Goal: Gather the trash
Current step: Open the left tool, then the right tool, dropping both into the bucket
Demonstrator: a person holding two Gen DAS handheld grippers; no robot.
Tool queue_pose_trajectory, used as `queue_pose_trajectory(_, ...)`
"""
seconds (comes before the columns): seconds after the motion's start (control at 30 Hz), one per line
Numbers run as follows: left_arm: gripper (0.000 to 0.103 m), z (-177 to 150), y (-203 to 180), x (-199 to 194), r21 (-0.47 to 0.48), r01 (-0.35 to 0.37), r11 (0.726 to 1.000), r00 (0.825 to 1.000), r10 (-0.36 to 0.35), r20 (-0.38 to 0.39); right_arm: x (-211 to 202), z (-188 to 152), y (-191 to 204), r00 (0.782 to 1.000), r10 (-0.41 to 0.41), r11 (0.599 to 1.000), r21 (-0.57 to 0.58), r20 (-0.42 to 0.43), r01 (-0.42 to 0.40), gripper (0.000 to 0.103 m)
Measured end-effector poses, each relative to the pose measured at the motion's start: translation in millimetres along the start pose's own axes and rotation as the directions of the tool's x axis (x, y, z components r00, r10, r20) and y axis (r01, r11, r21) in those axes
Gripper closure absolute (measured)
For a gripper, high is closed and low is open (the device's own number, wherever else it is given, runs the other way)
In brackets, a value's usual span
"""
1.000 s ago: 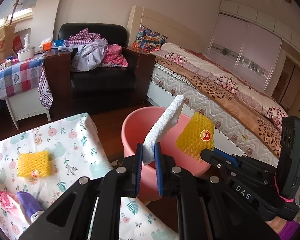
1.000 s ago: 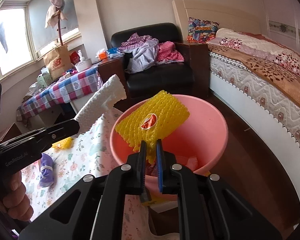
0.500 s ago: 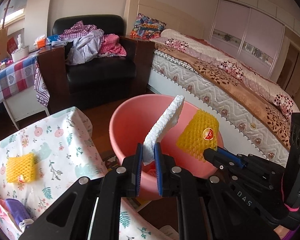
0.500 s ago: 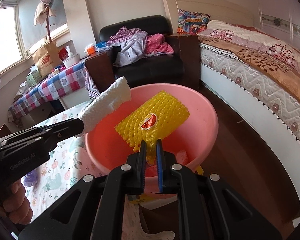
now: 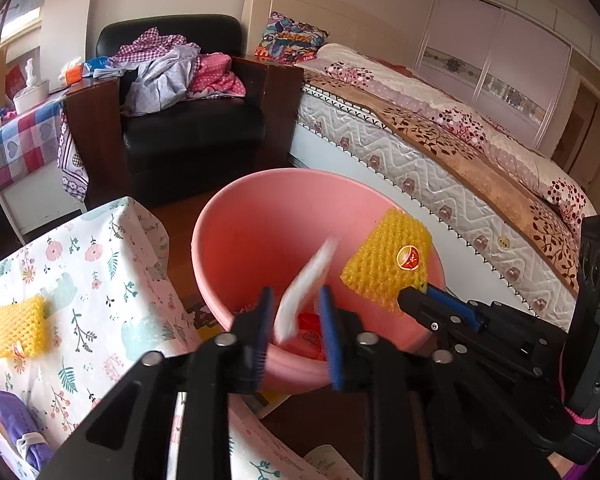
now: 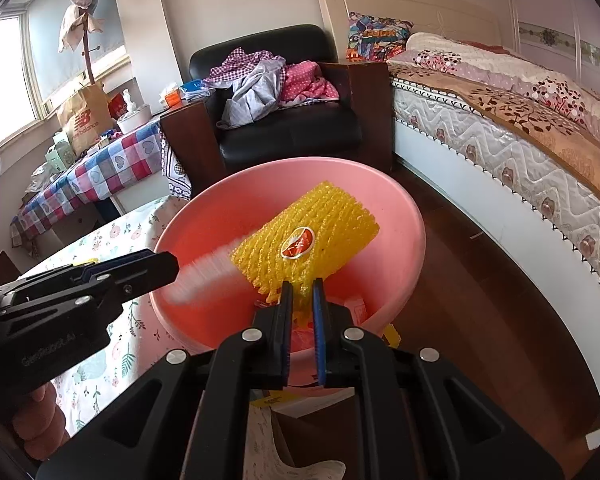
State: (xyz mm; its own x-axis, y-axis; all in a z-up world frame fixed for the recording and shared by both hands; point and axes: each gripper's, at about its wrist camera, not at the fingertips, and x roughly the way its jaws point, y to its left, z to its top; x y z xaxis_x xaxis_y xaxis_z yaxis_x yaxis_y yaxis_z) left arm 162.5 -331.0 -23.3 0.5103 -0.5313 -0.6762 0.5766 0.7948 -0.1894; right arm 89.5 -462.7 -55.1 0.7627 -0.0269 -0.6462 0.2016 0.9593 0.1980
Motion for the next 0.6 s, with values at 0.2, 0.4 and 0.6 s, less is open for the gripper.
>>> queue_pose_trajectory(0.2, 0.07, -1, -2, -4, 0.005, 0.01, 1.0, 1.0, -0.01, 0.009, 1, 1, -2, 1.0, -0.004, 1.0, 0.005, -0.001, 0.004, 0.093)
queue_pose_trajectory(0.4, 0.064, -2, -4, -12, 0.001, 0.016, 1.0, 1.0, -0.016, 0.018, 6, 2, -6, 1.0, -0.005, 1.0, 0.019, -0.019, 0.005, 0.09)
queue_pose_trajectory(0.6, 0.062, -2, -2, -20, -0.004, 0.022, 1.0, 0.999, -0.021, 0.031, 6, 2, -6, 1.0, -0.019, 1.0, 0.02, -0.021, 0.019, 0.075)
